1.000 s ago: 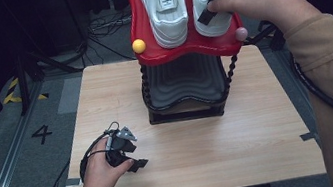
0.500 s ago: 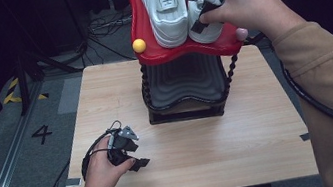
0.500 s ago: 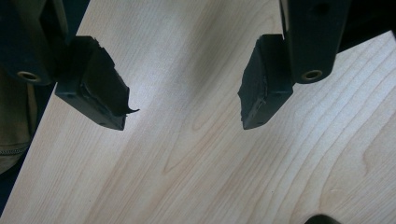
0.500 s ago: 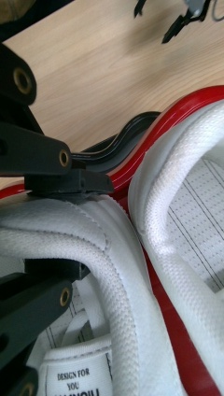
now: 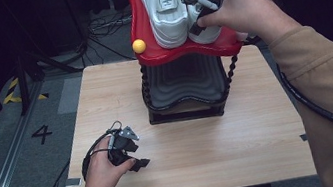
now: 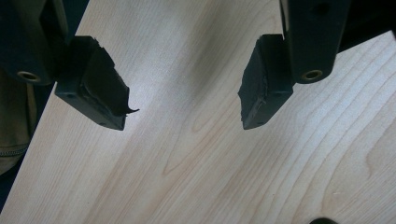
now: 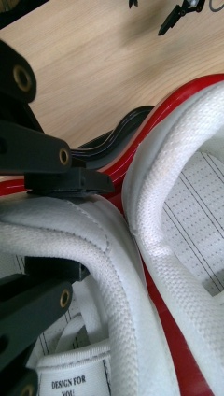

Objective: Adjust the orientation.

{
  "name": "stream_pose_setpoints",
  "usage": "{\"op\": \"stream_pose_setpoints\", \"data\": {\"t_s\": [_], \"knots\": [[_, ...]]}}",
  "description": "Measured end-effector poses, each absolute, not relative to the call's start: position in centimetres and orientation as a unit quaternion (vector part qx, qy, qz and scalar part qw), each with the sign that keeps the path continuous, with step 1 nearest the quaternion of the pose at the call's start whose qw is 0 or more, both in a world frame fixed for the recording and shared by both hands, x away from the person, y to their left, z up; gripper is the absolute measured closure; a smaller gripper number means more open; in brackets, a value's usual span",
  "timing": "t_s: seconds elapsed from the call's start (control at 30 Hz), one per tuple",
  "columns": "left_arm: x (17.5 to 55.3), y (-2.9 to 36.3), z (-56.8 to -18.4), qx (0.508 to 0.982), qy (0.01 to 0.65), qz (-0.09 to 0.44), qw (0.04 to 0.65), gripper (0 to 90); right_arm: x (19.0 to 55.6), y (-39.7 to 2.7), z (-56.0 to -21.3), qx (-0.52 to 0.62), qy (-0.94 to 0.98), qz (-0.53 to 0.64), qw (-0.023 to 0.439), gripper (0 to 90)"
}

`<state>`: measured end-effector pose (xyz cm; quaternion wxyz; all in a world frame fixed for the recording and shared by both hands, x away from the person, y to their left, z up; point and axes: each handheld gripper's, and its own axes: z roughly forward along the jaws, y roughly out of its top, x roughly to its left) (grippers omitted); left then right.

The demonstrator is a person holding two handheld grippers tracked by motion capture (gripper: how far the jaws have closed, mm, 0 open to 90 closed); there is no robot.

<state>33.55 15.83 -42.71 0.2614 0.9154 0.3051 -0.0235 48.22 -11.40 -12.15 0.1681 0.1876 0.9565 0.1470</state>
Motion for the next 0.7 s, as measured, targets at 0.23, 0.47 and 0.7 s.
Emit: {"op": "stream_pose_setpoints", "data": {"t_s": [0.23,0.47,0.7], "knots": [[33.5,15.9,-42.6,0.914,0.308,-0.023,0.262,33.5,48.1,-11.9,-11.9,0.187,0.954,0.167,0.165,60.4],[33.5,15.8,-42.7,0.916,0.306,-0.022,0.259,33.3,46.8,-13.8,-9.6,0.190,0.943,0.213,0.170,54.8],[33.2,15.9,-42.6,0.915,0.311,-0.022,0.257,33.3,44.6,-16.3,-7.2,0.179,0.931,0.260,0.184,49.4]]}}
